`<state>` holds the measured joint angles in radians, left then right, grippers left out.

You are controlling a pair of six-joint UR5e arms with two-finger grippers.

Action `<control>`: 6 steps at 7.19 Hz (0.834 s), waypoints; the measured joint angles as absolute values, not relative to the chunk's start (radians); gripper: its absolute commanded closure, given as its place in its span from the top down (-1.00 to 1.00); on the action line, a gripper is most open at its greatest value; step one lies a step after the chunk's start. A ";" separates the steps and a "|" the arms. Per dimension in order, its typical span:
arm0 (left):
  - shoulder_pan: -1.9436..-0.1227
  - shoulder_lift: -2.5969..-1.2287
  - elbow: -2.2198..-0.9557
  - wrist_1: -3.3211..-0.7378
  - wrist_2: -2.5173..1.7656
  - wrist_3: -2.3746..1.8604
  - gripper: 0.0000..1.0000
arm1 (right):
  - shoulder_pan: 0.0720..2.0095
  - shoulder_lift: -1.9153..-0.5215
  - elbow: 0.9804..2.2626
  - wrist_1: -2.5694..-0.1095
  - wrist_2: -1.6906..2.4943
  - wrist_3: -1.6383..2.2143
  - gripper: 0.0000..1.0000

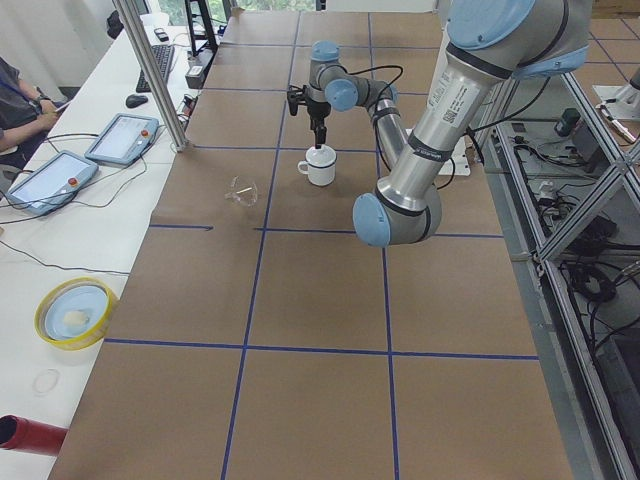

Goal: Remove funnel from cup

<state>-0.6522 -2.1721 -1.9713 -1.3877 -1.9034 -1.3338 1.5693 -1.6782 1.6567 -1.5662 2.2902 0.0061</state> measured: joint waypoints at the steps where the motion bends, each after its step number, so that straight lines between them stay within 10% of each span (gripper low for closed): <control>1: -0.708 -2.148 -2.013 -1.388 -1.908 -1.260 1.00 | 1.569 -1.678 1.657 -1.566 2.290 0.006 1.00; 6: -1.082 -1.914 -1.974 -1.557 -2.051 -0.640 1.00 | 1.569 -1.678 1.656 -1.566 2.290 0.006 1.00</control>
<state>-1.0816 -1.9139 -1.9741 -1.5566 -2.0505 -0.6399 1.5693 -1.6782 1.6562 -1.5662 2.2902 0.0062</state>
